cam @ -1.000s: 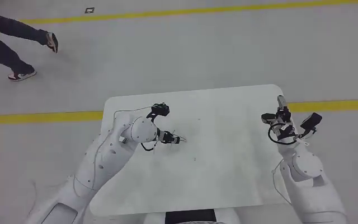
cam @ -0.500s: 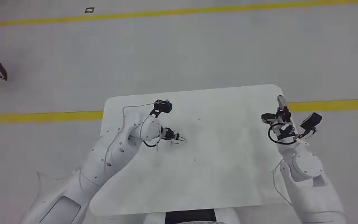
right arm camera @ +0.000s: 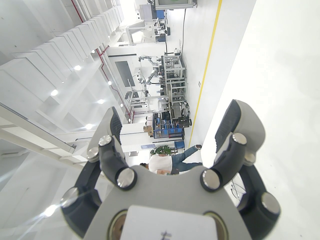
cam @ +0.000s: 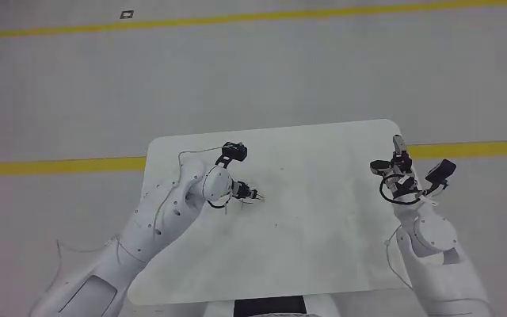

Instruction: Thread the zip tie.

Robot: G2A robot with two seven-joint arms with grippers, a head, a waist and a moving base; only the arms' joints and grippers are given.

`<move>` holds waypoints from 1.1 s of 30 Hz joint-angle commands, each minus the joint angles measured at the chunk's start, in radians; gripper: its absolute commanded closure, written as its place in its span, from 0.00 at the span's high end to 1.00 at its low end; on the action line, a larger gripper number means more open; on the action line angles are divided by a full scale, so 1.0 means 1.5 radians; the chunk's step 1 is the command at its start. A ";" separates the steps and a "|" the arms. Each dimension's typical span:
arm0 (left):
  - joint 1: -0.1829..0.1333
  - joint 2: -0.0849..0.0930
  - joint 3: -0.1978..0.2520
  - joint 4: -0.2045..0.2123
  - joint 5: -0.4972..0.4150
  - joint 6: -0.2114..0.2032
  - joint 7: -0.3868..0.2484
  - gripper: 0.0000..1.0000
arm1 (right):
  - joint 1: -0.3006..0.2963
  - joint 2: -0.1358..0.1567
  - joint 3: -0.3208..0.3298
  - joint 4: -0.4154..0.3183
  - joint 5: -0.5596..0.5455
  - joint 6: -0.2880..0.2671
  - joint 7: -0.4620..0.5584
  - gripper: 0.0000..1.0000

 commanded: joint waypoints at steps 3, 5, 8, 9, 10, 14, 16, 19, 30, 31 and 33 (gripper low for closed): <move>0.000 0.000 0.000 0.000 0.000 0.000 0.000 1.00 | 0.000 0.000 0.000 0.000 0.000 0.000 0.000 1.00; 0.005 -0.001 0.001 0.001 -0.012 -0.003 0.004 1.00 | 0.000 0.000 0.000 0.000 0.000 0.000 0.000 1.00; 0.013 -0.008 0.001 0.028 -0.070 -0.013 0.061 1.00 | 0.000 0.000 0.000 0.000 0.000 0.000 0.000 1.00; 0.010 -0.010 0.005 0.035 -0.072 -0.013 0.068 1.00 | 0.000 0.000 0.000 0.000 0.000 0.000 0.000 1.00; 0.008 -0.013 0.009 0.041 -0.078 -0.012 0.074 1.00 | 0.000 0.000 0.000 0.000 0.000 0.000 0.000 1.00; 0.004 -0.016 0.014 0.049 -0.085 -0.007 0.083 1.00 | 0.000 0.000 0.000 0.000 0.000 0.000 0.000 1.00; 0.004 -0.016 0.014 0.049 -0.085 -0.007 0.083 1.00 | 0.000 0.000 0.000 0.000 0.000 0.000 0.000 1.00; 0.004 -0.016 0.014 0.049 -0.085 -0.007 0.083 1.00 | 0.000 0.000 0.000 0.000 0.000 0.000 0.000 1.00; 0.002 -0.025 0.036 0.059 -0.051 0.025 0.138 0.48 | 0.000 0.000 0.000 0.000 0.000 0.000 0.000 1.00; 0.001 -0.025 0.036 0.057 -0.048 0.023 0.139 0.44 | 0.000 0.000 0.000 0.000 0.000 0.000 0.000 1.00; 0.001 -0.024 0.035 0.055 -0.046 0.024 0.140 0.38 | 0.000 0.000 0.000 0.000 0.000 0.000 0.000 1.00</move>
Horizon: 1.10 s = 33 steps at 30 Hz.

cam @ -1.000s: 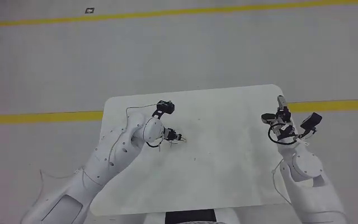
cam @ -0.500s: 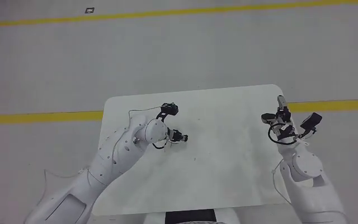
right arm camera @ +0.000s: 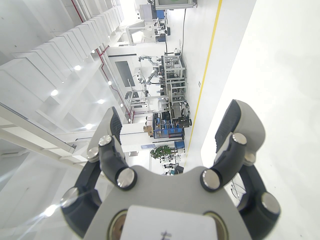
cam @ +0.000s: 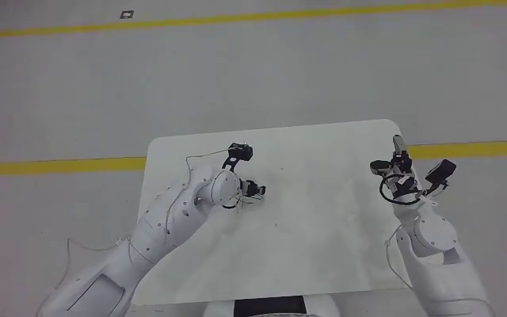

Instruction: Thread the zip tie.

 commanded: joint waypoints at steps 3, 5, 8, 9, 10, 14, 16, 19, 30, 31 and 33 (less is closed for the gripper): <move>-0.002 0.000 0.002 -0.001 0.006 -0.001 -0.002 0.29 | 0.000 0.000 0.000 0.000 0.000 0.000 0.000 1.00; -0.003 -0.002 0.006 0.000 0.006 -0.004 -0.004 0.30 | 0.000 0.000 0.000 0.000 0.000 0.000 0.000 1.00; -0.004 -0.005 0.014 0.004 0.004 -0.010 -0.008 0.29 | 0.000 0.000 0.000 0.000 0.000 0.000 0.000 1.00; -0.004 -0.006 0.017 0.006 0.004 -0.011 -0.009 0.29 | 0.000 0.000 0.000 0.000 0.000 0.000 0.000 1.00; -0.005 -0.006 0.020 0.008 0.005 -0.012 -0.010 0.29 | 0.000 0.000 0.000 0.000 0.000 0.000 0.000 1.00; -0.008 -0.009 0.028 0.013 0.015 -0.011 -0.011 0.30 | 0.000 0.000 0.000 0.000 0.000 0.000 0.000 1.00; -0.009 -0.009 0.032 0.013 0.024 -0.009 -0.017 0.29 | 0.000 0.000 0.000 0.000 0.000 0.000 0.000 1.00; -0.008 -0.010 0.036 0.018 0.033 -0.008 -0.024 0.29 | 0.000 0.000 0.000 0.000 0.000 0.000 0.000 1.00; -0.008 -0.013 0.045 0.037 0.042 -0.014 -0.030 0.29 | 0.000 0.000 0.000 0.000 0.000 0.000 0.000 1.00; -0.009 -0.013 0.047 0.042 0.048 -0.011 -0.035 0.29 | 0.000 0.000 0.000 0.000 0.000 0.000 0.000 1.00; -0.012 -0.015 0.051 0.048 0.049 -0.008 -0.042 0.29 | 0.000 0.000 0.000 0.000 0.000 0.000 0.000 1.00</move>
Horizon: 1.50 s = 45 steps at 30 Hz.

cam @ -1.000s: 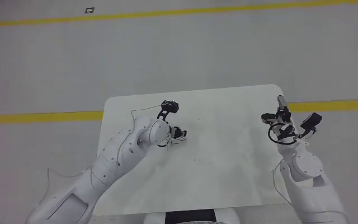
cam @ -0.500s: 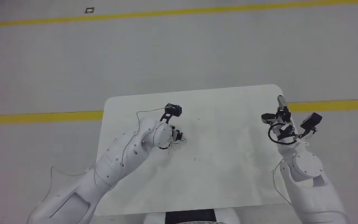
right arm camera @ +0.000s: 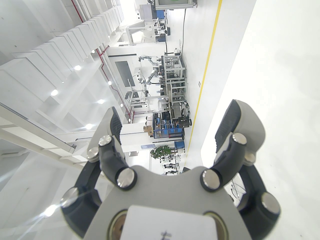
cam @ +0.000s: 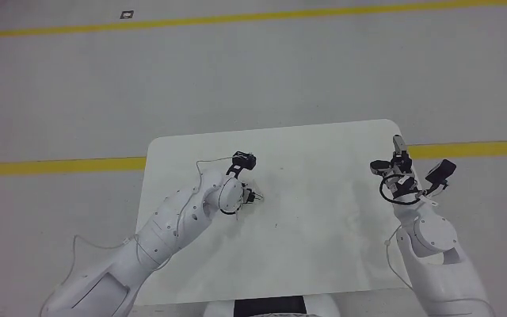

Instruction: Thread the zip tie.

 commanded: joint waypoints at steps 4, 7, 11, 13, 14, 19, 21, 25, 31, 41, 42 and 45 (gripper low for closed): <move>-0.007 -0.005 0.003 0.013 -0.015 0.000 -0.016 0.32 | 0.000 0.000 0.000 0.000 0.000 0.000 0.000 1.00; -0.013 -0.006 0.008 0.016 -0.008 0.000 -0.028 0.32 | 0.000 0.000 0.000 0.000 0.000 0.000 0.000 1.00; -0.019 -0.009 0.014 0.017 -0.008 -0.004 -0.054 0.29 | 0.000 0.000 0.000 0.000 0.000 0.000 0.000 1.00; -0.022 -0.009 0.019 0.017 -0.009 -0.011 -0.074 0.26 | 0.000 0.000 0.000 0.000 0.000 0.000 0.000 1.00; -0.023 -0.009 0.019 0.017 -0.009 -0.012 -0.078 0.26 | 0.000 0.000 0.000 0.000 0.000 0.000 0.000 1.00; -0.026 -0.010 0.027 0.018 -0.004 -0.024 -0.100 0.26 | 0.000 0.000 0.000 0.000 0.000 0.000 0.000 1.00; -0.027 -0.011 0.029 0.019 -0.004 -0.025 -0.105 0.25 | 0.000 0.000 0.000 0.000 0.000 0.000 0.000 1.00; -0.026 -0.012 0.023 0.019 -0.001 -0.009 -0.082 0.31 | 0.000 0.000 0.000 0.000 0.000 0.000 0.000 1.00; -0.022 -0.015 0.017 0.028 0.005 0.015 -0.050 0.33 | 0.000 0.000 0.000 0.000 0.000 0.000 0.000 1.00; -0.027 -0.030 0.040 0.057 0.004 0.012 -0.041 0.35 | 0.000 0.000 0.000 0.000 0.000 0.000 0.000 1.00; -0.028 -0.031 0.042 0.060 0.003 0.012 -0.040 0.35 | 0.000 0.000 0.000 0.000 0.000 0.000 0.000 1.00; -0.031 -0.035 0.046 0.068 0.000 0.009 -0.038 0.35 | 0.000 0.000 0.000 0.000 0.000 0.000 0.000 1.00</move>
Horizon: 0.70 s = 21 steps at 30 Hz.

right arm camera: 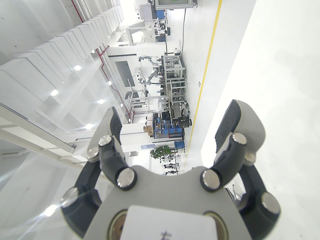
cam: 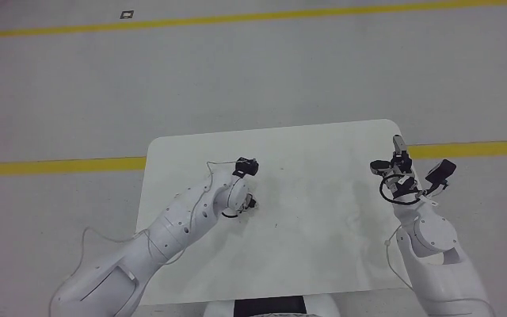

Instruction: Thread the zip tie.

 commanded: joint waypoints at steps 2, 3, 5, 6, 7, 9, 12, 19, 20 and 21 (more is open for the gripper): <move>-0.002 -0.004 0.005 0.009 -0.004 -0.003 0.002 0.35 | 0.000 0.000 0.000 0.000 0.000 0.000 0.000 1.00; -0.003 -0.005 0.006 0.012 -0.005 -0.003 0.002 0.35 | 0.000 0.000 0.000 0.000 0.000 0.000 0.000 1.00; -0.006 -0.008 0.011 0.018 -0.006 -0.006 0.002 0.35 | 0.000 0.000 0.000 0.000 0.000 0.000 0.000 1.00; -0.007 -0.010 0.013 0.021 -0.006 -0.006 0.002 0.36 | 0.000 0.000 0.000 0.000 0.000 0.000 0.000 1.00; -0.008 -0.011 0.015 0.024 -0.006 -0.007 0.003 0.36 | 0.000 0.000 0.000 0.000 0.000 0.000 0.000 1.00; -0.010 -0.014 0.018 0.030 -0.006 -0.008 0.005 0.35 | 0.000 0.000 0.000 0.000 0.000 0.000 0.000 1.00; -0.013 -0.017 0.020 0.037 -0.009 -0.008 0.010 0.30 | 0.000 0.000 0.000 0.000 0.000 0.000 0.000 1.00; -0.018 -0.023 0.020 0.046 -0.015 -0.007 0.013 0.22 | 0.000 0.000 0.000 0.000 0.000 0.000 0.000 1.00; -0.019 -0.023 0.020 0.047 -0.015 -0.007 0.013 0.22 | 0.000 0.000 0.000 0.000 0.000 0.000 0.000 1.00; -0.019 -0.023 0.020 0.048 -0.015 -0.008 0.013 0.19 | 0.000 0.000 0.000 0.000 0.000 0.000 0.000 1.00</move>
